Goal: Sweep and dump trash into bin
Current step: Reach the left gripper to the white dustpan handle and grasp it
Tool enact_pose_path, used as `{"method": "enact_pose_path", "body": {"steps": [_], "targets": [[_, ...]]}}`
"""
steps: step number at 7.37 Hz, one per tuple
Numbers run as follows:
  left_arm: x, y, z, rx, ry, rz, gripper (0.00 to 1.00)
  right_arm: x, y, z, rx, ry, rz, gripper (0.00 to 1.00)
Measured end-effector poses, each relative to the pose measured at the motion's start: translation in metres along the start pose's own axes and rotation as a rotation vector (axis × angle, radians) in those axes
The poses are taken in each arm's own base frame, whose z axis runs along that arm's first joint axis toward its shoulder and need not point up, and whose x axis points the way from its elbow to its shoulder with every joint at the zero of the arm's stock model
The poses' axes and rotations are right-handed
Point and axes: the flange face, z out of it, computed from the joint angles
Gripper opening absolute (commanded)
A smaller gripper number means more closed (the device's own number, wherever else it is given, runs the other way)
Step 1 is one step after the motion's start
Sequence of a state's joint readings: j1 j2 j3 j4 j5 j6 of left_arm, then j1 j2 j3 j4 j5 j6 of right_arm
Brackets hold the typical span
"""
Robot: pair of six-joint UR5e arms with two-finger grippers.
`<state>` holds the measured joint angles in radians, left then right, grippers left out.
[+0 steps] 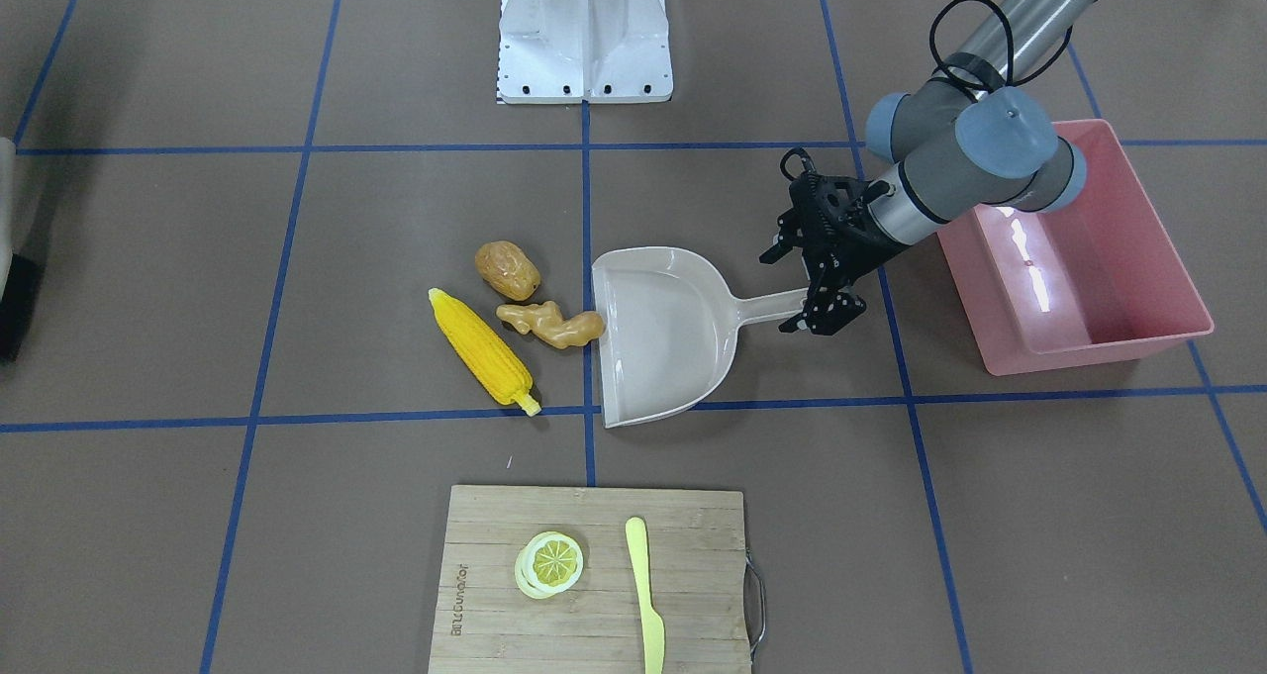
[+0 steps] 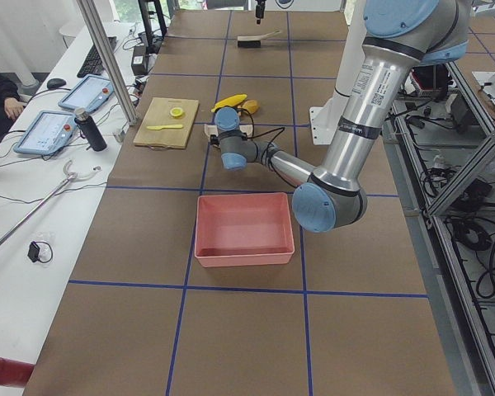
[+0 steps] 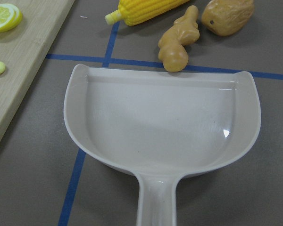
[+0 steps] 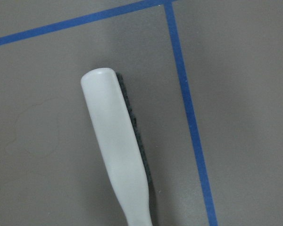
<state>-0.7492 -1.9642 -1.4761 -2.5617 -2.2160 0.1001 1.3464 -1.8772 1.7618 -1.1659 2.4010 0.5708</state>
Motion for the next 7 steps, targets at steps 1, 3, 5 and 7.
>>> {"method": "enact_pose_path", "body": {"steps": [1, 3, 5, 7], "targets": [[0.002, 0.002, 0.006, 0.018, 0.001, 0.001, 0.98, -0.018, 0.007, -0.003, -0.002, -0.008, 0.013, 1.00], [0.001, 0.006, 0.013, 0.021, -0.015, -0.004, 0.98, -0.039, 0.023, -0.002, -0.016, -0.004, 0.025, 1.00], [0.002, 0.002, 0.025, 0.019, -0.030, -0.022, 0.98, -0.034, 0.036, 0.006, -0.023, 0.027, 0.015, 1.00], [0.006, -0.003, 0.039, 0.017, -0.039, -0.032, 0.98, -0.033, 0.046, 0.024, -0.053, 0.071, -0.031, 1.00]]}}
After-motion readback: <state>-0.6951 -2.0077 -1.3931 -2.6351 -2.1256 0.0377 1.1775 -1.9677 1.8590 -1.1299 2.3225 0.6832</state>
